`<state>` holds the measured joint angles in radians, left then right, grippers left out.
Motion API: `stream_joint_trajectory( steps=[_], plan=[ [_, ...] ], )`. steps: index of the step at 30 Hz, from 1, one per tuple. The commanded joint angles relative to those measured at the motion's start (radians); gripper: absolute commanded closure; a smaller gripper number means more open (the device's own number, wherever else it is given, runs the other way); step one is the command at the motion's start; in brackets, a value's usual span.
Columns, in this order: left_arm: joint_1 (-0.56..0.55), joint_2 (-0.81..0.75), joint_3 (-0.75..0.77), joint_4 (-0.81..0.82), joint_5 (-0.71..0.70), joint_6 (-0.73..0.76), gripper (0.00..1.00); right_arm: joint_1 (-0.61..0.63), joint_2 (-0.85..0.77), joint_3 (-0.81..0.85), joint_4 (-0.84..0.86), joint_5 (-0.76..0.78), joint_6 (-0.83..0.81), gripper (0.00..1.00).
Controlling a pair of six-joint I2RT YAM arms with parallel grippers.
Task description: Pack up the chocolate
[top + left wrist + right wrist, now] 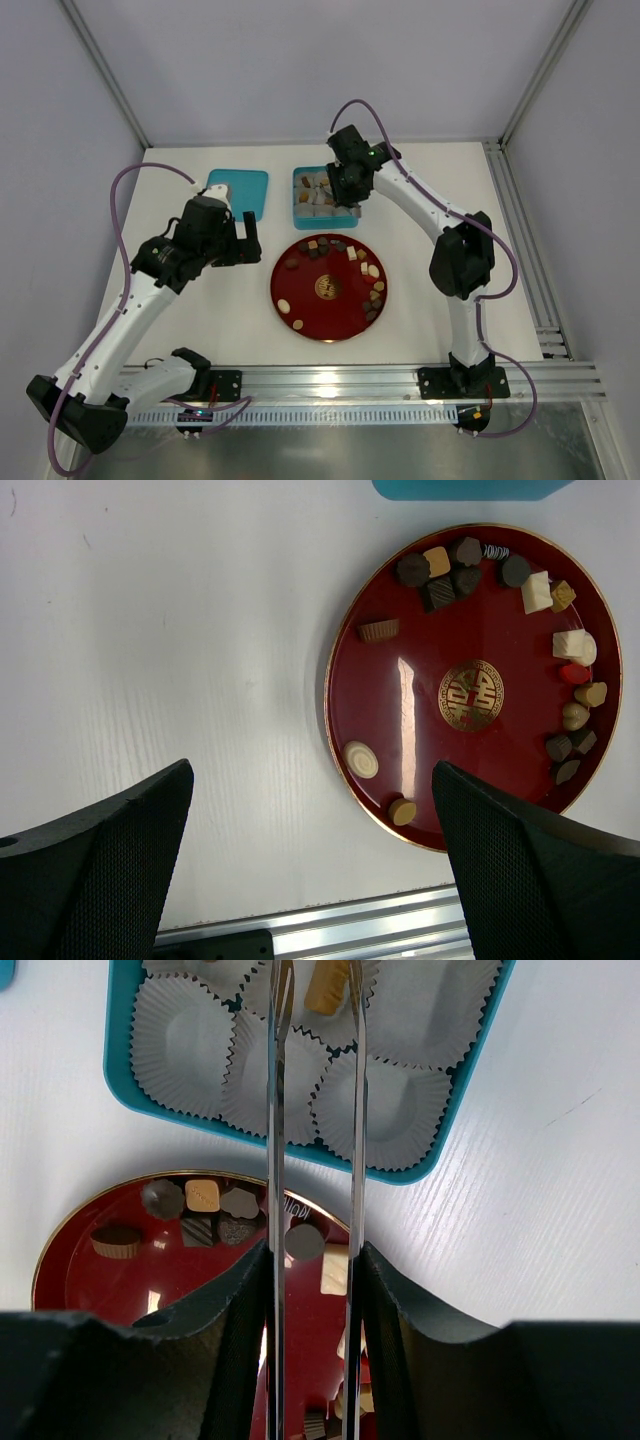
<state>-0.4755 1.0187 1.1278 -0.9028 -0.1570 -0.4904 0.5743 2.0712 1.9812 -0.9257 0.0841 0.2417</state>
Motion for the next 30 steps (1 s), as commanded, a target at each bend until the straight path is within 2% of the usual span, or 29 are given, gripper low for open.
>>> stream_joint_trajectory(
  steps=[1, 9, 16, 21, 30],
  plan=[
    [0.003, -0.008, 0.012, 0.018, -0.004, -0.004, 0.00, 0.009, -0.014, 0.060, 0.007, 0.020, -0.007, 0.58],
    [0.005, -0.005, 0.020, 0.019, -0.004, -0.004, 0.00, 0.012, -0.101, 0.062, -0.028, 0.028, 0.002, 0.58],
    [0.005, -0.005, 0.029, 0.018, -0.003, -0.005, 0.00, 0.061, -0.304, -0.128, -0.013, 0.028, 0.021, 0.58],
    [0.005, -0.005, 0.032, 0.018, -0.003, -0.007, 0.00, 0.162, -0.446, -0.303, -0.009, 0.063, 0.051, 0.58],
    [0.005, 0.003, 0.033, 0.021, 0.002, -0.011, 0.00, 0.329, -0.516, -0.444, 0.019, 0.026, 0.048, 0.57]
  ],
)
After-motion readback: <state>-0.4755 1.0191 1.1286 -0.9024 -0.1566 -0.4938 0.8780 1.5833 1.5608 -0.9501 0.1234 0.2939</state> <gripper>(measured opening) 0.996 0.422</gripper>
